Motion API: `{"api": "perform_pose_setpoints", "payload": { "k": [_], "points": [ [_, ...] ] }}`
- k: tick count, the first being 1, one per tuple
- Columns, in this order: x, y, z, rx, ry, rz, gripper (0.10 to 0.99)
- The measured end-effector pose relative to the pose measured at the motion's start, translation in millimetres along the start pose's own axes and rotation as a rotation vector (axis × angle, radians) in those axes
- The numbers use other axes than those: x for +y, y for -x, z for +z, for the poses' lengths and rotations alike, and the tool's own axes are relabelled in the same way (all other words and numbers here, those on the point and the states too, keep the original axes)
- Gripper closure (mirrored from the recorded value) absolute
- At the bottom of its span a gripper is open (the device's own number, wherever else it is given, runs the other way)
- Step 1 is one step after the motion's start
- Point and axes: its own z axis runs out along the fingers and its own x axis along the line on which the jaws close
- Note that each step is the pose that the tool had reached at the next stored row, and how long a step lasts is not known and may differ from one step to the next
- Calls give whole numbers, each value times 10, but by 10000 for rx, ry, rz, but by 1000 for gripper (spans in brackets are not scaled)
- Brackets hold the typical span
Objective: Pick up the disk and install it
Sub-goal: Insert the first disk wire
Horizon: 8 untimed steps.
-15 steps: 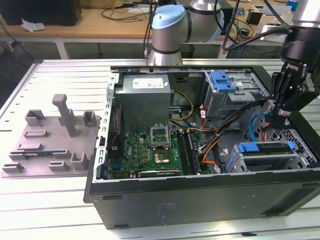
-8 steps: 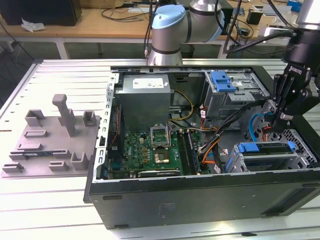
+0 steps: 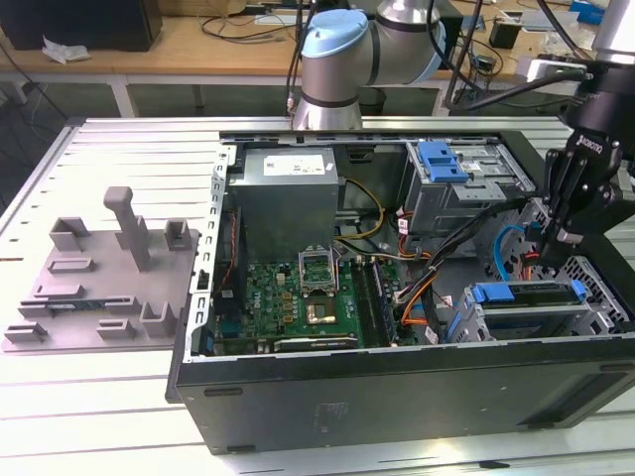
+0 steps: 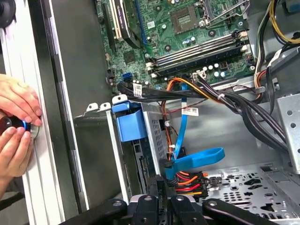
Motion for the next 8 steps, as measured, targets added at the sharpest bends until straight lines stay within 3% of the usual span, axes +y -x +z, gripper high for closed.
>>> {"api": "perform_pose_setpoints", "payload": {
  "k": [3,8],
  "points": [
    [0,-19,6,-172,-19,-84,918],
    [6,-35,11,-298,-81,-354,918]
  ]
}}
